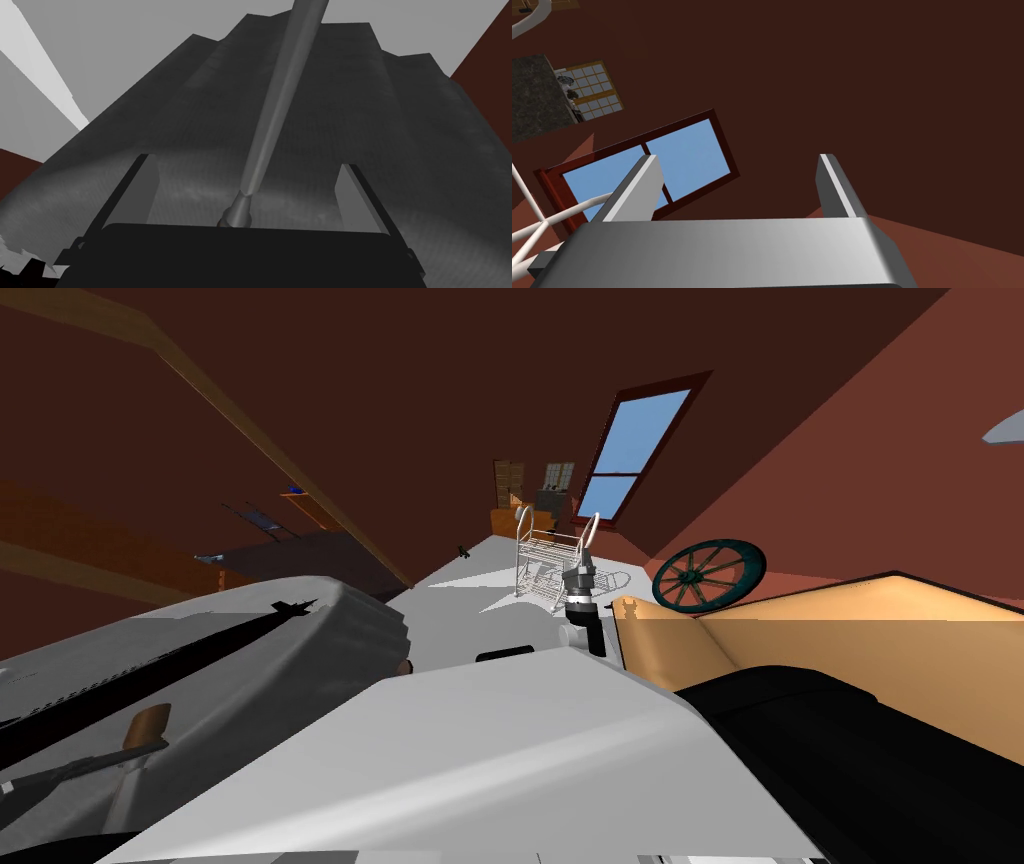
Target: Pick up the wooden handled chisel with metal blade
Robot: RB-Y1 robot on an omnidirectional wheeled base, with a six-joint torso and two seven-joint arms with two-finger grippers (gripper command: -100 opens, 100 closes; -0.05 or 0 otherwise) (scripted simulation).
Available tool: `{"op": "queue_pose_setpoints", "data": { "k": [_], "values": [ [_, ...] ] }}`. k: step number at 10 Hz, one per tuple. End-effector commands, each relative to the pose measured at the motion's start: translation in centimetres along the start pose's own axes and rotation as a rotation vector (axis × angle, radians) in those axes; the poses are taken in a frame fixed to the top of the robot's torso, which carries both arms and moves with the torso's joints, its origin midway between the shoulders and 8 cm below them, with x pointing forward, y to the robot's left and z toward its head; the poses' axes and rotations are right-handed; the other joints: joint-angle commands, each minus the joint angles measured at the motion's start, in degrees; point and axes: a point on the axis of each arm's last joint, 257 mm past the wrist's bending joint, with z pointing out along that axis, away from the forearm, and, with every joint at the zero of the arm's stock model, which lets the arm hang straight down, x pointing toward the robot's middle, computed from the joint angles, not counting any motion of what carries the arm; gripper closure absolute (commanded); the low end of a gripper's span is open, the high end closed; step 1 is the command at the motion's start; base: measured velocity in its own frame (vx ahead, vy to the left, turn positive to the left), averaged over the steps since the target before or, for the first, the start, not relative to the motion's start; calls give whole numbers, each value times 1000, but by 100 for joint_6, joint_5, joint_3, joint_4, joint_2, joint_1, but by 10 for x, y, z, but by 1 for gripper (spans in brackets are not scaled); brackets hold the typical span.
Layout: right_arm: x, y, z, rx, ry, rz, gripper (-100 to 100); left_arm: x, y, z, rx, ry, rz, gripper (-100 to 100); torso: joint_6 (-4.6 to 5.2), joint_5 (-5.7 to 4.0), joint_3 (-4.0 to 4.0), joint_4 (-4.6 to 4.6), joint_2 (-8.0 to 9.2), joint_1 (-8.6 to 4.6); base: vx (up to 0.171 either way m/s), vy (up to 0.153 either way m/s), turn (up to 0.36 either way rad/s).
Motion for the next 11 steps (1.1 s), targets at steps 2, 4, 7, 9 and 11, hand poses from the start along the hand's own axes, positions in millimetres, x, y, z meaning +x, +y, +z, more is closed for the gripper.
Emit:
{"op": "queue_pose_setpoints", "data": {
  "k": [2, 4, 7, 9, 11],
  "values": [
    [0, 0, 0, 0, 0, 0, 0, -3, 0, -3, -6, -7, -6, -100, -2, 4, -1, -1, -2, 17, 78, 174, -53],
    [0, 0, 0, 0, 0, 0, 0, 0, 10, 2, -6, -11, -11, -100, -5, -9, 17, 7, 30, -52, 16, 11, -25],
    [0, 0, 0, 0, 0, 0, 0, 5, 22, 10, -6, -15, -17, -100, -6, -17, 13, 6, 22, -76, 48, -8, -28],
    [0, 0, 0, 0, 0, 0, 0, 5, 21, 9, -7, -17, -15, 100, -4, -12, 21, 9, 36, -71, 4, -1, 2],
    [0, 0, 0, 0, 0, 1, 0, 5, 21, 9, -7, -16, -15, 100, -1, -10, 22, 10, 38, -70, 0, 0, 0]
  ]
}}
